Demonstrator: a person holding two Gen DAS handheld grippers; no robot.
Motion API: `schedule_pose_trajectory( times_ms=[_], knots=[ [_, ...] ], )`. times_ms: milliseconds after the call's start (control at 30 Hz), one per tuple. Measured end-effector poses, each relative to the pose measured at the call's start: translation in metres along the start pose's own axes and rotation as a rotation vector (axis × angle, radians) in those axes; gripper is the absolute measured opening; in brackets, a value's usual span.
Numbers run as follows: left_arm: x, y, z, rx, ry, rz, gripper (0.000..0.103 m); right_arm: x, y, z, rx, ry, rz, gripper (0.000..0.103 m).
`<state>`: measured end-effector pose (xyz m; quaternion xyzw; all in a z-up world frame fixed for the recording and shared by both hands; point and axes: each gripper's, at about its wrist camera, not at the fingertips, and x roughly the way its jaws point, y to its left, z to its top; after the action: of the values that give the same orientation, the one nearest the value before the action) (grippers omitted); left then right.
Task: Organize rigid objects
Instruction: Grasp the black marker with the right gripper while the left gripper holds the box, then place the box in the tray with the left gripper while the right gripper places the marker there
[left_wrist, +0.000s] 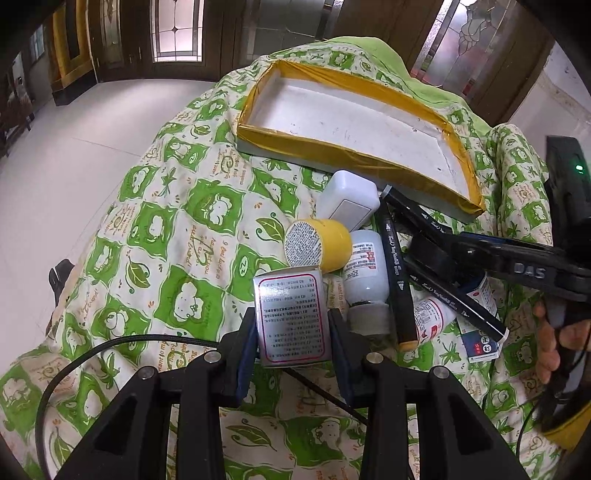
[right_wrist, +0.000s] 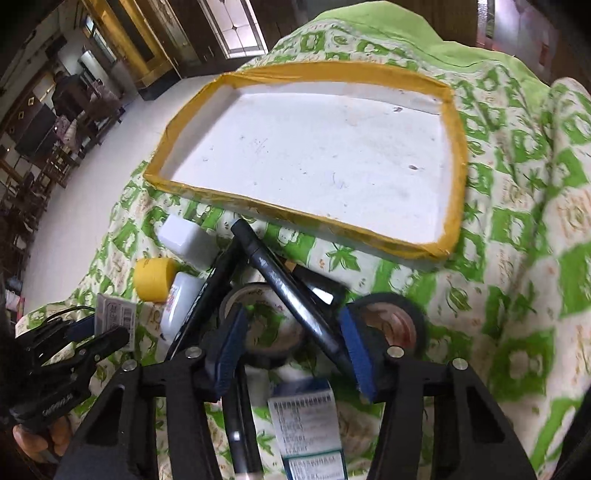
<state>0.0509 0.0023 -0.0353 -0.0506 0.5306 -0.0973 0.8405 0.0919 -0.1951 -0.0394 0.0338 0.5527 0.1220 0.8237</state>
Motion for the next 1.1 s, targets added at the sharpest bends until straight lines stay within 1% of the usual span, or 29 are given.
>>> schedule_pose_trajectory(
  times_ms=[33,67,100,233,300,333,433,467,567,767,1000,1100],
  knots=[
    [0.000,0.000,0.000,0.000,0.000,0.001,0.039,0.003,0.001,0.000,-0.006,0.003,-0.006,0.042],
    [0.001,0.000,0.000,-0.002,0.001,0.001,0.039,0.006,0.002,0.001,-0.018,0.008,-0.031,0.038],
    [0.002,0.001,0.001,-0.004,0.004,0.001,0.039,0.007,0.003,0.001,-0.023,0.007,-0.050,0.029],
    [0.003,0.001,0.001,-0.009,0.007,0.000,0.039,0.004,0.001,-0.005,-0.001,-0.018,-0.030,0.026],
    [0.003,0.000,0.002,-0.006,0.004,0.000,0.039,0.000,-0.002,-0.010,0.038,-0.029,-0.002,0.025],
    [0.003,0.000,0.002,-0.006,0.002,-0.001,0.039,-0.004,-0.005,-0.012,0.067,-0.034,0.025,0.023],
    [0.001,0.000,0.002,-0.005,-0.010,-0.010,0.038,-0.015,-0.019,-0.024,0.178,-0.049,0.148,0.017],
    [0.000,0.000,0.002,-0.004,-0.013,-0.011,0.038,-0.016,-0.022,-0.028,0.195,-0.046,0.162,0.017],
    [-0.001,0.000,0.001,-0.002,-0.009,-0.012,0.038,-0.014,-0.017,-0.036,0.181,-0.019,0.132,0.016],
    [0.001,0.000,0.001,-0.007,-0.002,-0.008,0.038,-0.004,-0.012,-0.034,0.173,0.023,0.107,0.015],
    [0.003,0.001,0.002,-0.013,0.004,-0.009,0.038,0.011,-0.013,-0.026,0.182,0.028,0.082,0.015],
    [0.000,0.002,0.002,-0.010,-0.012,-0.013,0.038,0.008,-0.012,-0.027,0.190,-0.002,0.083,0.014]
  ],
)
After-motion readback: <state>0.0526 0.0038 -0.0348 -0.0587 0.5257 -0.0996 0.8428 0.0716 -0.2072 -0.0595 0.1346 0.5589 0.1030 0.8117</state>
